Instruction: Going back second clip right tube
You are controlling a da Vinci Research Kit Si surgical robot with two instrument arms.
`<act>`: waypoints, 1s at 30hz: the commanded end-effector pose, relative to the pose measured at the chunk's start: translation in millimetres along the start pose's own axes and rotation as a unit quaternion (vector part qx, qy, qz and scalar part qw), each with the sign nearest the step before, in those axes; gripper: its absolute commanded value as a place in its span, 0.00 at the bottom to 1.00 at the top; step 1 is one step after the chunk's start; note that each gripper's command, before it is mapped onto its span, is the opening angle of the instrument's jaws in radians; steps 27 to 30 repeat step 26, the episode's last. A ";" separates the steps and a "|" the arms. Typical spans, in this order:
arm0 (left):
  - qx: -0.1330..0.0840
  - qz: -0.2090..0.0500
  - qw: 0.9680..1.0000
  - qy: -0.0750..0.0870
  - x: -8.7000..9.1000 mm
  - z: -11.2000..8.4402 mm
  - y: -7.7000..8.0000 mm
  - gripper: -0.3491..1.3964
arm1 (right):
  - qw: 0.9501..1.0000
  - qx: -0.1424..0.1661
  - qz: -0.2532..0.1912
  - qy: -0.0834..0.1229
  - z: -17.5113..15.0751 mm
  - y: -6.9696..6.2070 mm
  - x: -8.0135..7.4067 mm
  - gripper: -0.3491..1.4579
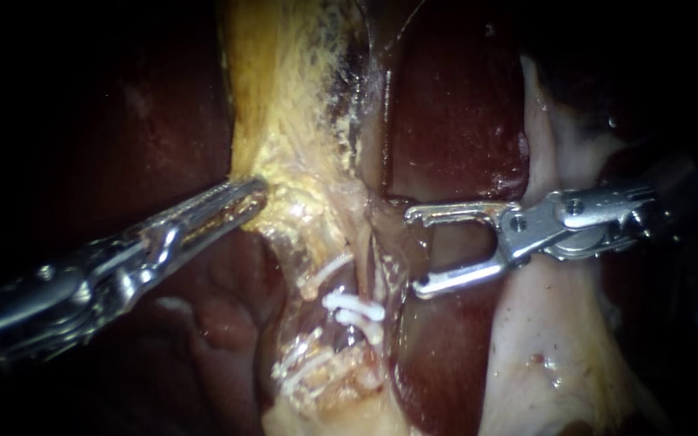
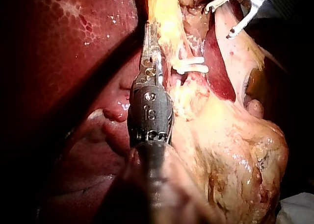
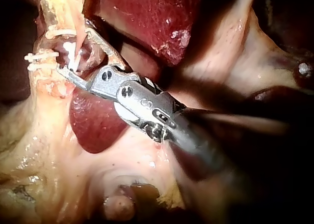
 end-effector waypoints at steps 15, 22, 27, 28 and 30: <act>0.007 0.019 1.000 0.017 0.6 4.7 -2.9 0.00 | 1.000 -0.002 -0.008 0.001 -1.6 0.3 0.9 0.52; 0.007 0.019 1.000 0.017 0.5 4.7 -3.0 0.00 | 1.000 -0.001 -0.008 0.001 -1.7 0.1 1.0 0.52; 0.007 0.019 1.000 0.017 0.4 4.7 -3.0 0.00 | 1.000 -0.001 -0.008 0.001 -1.8 0.1 1.0 0.52; 0.007 0.019 1.000 0.017 0.4 4.7 -3.0 0.00 | 1.000 -0.001 -0.008 0.001 -1.8 0.1 1.0 0.52; 0.007 0.019 1.000 0.017 0.4 4.7 -3.0 0.00 | 1.000 -0.001 -0.008 0.001 -1.8 0.1 1.0 0.52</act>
